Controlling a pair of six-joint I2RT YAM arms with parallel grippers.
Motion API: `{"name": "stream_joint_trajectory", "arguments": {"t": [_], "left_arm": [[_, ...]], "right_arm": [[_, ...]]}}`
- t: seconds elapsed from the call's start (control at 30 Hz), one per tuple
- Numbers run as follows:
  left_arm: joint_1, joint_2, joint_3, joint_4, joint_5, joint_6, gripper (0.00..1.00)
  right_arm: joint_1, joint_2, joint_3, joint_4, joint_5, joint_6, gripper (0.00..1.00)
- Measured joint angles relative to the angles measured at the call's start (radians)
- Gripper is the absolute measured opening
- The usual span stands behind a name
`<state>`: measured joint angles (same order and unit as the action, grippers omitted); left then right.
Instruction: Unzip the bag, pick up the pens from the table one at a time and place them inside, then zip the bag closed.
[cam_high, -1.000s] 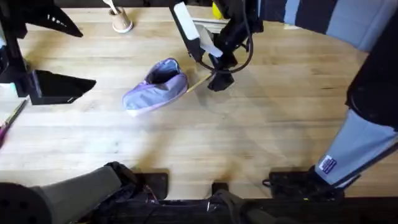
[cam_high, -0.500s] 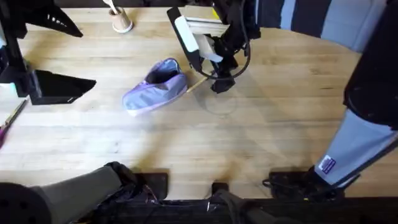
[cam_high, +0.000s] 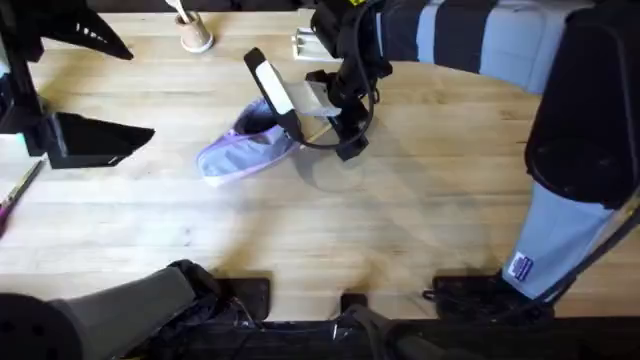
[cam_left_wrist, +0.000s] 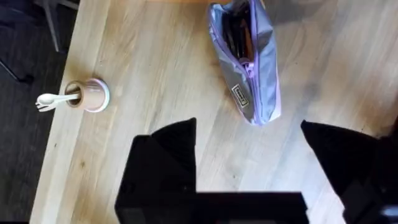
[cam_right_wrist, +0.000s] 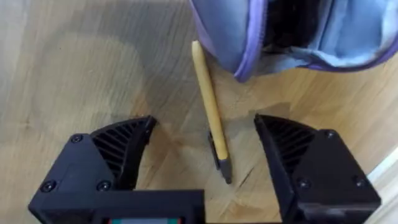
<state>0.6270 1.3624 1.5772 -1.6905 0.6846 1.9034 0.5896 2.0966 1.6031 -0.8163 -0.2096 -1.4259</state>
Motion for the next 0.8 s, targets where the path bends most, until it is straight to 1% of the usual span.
{"name": "stream_joint_trajectory", "arguments": {"t": [0.23,0.4,0.53,0.8], "left_arm": [[0.000,0.000,0.000,0.000,0.000,0.000,0.993],[0.000,0.000,0.000,0.000,0.000,0.000,0.994],[0.000,0.000,0.000,0.000,0.000,0.000,0.994],[0.000,0.000,0.000,0.000,0.000,0.000,0.994]], "right_arm": [[-0.004,0.013,0.012,-0.010,0.003,0.104,0.996],[-0.016,0.032,0.024,-0.027,-0.050,0.193,0.996],[-0.019,0.039,0.029,-0.036,-0.080,0.229,0.996],[-0.019,0.039,0.029,-0.024,-0.086,0.245,0.996]]}}
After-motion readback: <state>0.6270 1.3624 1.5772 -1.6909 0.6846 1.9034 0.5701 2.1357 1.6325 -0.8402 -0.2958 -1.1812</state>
